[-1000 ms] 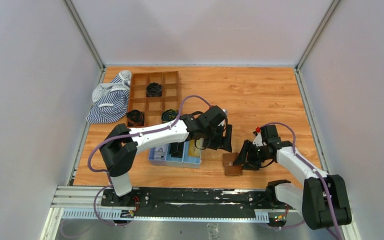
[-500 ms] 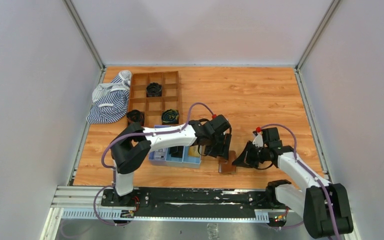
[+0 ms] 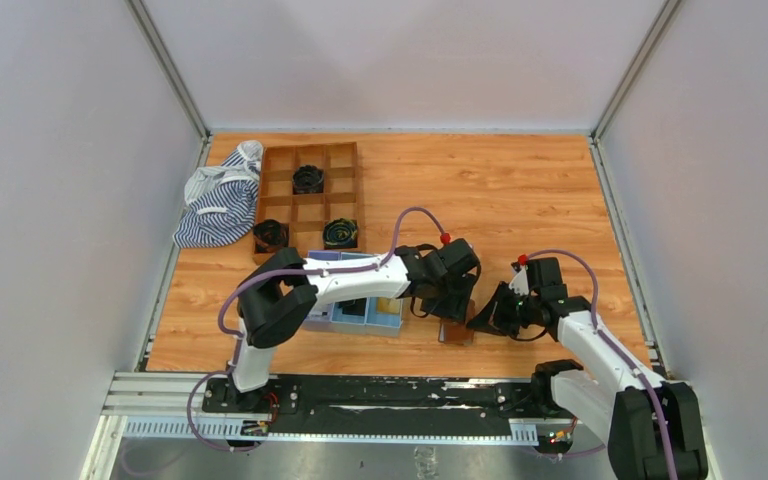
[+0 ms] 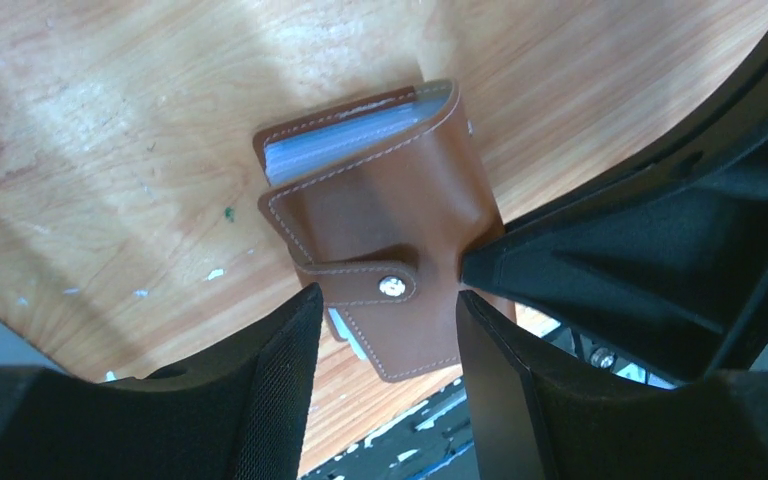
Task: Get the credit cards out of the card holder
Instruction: Open the card holder at the center of the board.
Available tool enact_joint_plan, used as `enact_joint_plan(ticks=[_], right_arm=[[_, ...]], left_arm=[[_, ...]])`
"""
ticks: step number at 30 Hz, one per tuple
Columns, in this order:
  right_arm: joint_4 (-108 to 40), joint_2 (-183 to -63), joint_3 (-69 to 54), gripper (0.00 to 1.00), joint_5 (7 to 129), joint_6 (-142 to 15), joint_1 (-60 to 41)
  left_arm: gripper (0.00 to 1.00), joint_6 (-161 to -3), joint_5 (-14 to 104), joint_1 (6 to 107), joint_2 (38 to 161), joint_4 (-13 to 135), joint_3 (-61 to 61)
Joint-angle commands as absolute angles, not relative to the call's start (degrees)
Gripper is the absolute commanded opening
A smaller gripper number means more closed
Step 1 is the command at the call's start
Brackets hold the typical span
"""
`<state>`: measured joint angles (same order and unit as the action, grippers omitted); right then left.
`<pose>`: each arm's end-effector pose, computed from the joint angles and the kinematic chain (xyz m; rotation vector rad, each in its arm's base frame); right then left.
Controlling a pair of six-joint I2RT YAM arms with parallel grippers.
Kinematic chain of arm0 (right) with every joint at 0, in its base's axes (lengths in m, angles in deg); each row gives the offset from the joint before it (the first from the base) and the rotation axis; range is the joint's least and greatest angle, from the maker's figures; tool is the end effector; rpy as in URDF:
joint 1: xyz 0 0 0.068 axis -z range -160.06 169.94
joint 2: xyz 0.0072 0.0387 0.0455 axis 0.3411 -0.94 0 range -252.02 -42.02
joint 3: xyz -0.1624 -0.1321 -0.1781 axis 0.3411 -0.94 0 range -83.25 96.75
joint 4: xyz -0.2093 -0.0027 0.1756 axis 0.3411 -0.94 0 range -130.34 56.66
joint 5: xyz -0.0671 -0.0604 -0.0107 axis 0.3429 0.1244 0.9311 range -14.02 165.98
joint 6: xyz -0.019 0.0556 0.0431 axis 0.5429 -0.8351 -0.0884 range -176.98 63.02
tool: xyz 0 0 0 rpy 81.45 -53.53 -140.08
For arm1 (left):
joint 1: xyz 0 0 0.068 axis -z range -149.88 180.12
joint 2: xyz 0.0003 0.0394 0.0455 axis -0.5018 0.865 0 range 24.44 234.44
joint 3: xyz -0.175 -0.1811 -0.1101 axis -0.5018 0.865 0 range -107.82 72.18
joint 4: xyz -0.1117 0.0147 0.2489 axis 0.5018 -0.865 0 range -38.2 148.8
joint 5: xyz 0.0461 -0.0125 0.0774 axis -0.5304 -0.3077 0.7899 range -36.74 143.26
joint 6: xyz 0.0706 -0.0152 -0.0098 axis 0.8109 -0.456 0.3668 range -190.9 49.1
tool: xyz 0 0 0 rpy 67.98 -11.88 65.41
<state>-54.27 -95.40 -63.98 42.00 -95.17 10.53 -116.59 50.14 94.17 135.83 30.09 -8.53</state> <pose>0.1713 0.0628 0.1305 0.4069 2.6007 1.0655 0.1884 -0.3950 0.1657 0.4675 2.7617 -0.6705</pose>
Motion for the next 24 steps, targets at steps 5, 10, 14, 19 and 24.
enact_joint_plan(ticks=[5,10,14,19,24], right_arm=[[-55.9,-96.2,-64.4,0.0,45.2,-95.4,9.7],[-56.1,-95.9,-64.7,0.0,45.8,-95.5,9.7],[-56.1,-95.8,-65.0,0.0,46.5,-95.9,9.7],[-56.1,-96.0,-65.4,0.0,47.5,-96.2,9.7],[-56.3,-96.4,-65.7,0.0,49.2,-96.3,9.7]], left_arm=[[0.46,-115.4,52.6,94.9,141.3,26.5,-13.5],[0.37,-115.3,53.2,94.9,141.6,25.7,-13.4],[0.26,-114.6,55.8,94.9,140.9,24.1,-13.3],[0.03,-114.5,57.5,94.9,139.4,23.5,-12.2],[0.0,-114.3,60.8,94.9,136.7,22.4,-10.8]])
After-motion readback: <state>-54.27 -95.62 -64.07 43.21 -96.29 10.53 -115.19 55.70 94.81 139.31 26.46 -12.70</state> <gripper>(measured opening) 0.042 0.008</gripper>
